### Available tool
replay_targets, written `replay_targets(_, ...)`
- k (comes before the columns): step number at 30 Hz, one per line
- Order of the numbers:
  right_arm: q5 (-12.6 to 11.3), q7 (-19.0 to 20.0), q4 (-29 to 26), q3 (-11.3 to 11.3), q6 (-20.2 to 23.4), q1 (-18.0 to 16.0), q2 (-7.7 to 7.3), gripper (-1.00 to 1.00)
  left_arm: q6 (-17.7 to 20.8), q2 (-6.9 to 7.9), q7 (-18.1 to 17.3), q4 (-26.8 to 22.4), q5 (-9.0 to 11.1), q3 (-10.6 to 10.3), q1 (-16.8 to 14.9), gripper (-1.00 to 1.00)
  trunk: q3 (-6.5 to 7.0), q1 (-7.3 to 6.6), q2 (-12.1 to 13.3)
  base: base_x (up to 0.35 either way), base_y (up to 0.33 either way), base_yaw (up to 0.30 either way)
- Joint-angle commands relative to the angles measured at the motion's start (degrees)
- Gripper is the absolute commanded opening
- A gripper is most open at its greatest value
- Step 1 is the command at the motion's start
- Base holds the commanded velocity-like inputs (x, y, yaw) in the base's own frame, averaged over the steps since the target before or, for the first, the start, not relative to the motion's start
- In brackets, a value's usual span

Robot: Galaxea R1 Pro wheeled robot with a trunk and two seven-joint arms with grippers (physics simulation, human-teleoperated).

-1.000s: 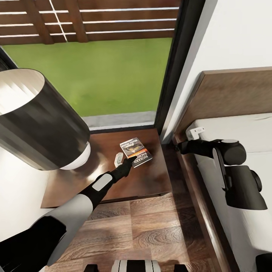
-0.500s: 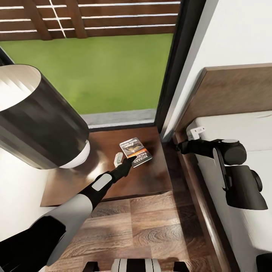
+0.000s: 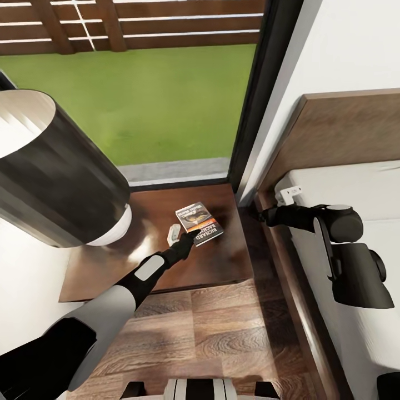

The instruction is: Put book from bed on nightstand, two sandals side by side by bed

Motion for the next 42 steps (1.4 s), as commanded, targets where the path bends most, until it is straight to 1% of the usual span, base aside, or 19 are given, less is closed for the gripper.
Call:
replay_targets(1,0.6,0.5,-0.1,0.0,0.2,0.0,-0.04,1.00,0.2,0.04,-0.2,0.1,0.6,-0.3,-0.1,-1.00,-0.04,0.00,0.0,0.000,0.000,0.000)
replay_targets(13,0.5,0.6,-0.1,0.0,0.2,0.0,-0.04,1.00,0.3,0.18,-1.8,0.1,0.6,-0.3,-0.1,-1.00,-0.29,0.00,0.0,0.000,0.000,0.000)
replay_targets(35,0.5,0.8,-0.1,0.2,0.2,0.1,-0.04,1.00,0.3,0.21,-3.6,0.2,0.6,-0.3,-0.1,-1.00,-2.07,0.00,0.0,0.000,0.000,0.000)
replay_targets(42,0.5,1.0,-0.1,0.2,0.2,0.0,-0.04,1.00,0.3,0.21,-3.8,0.2,0.6,-0.3,-0.1,-1.00,-2.38,0.00,0.0,0.000,0.000,0.000)
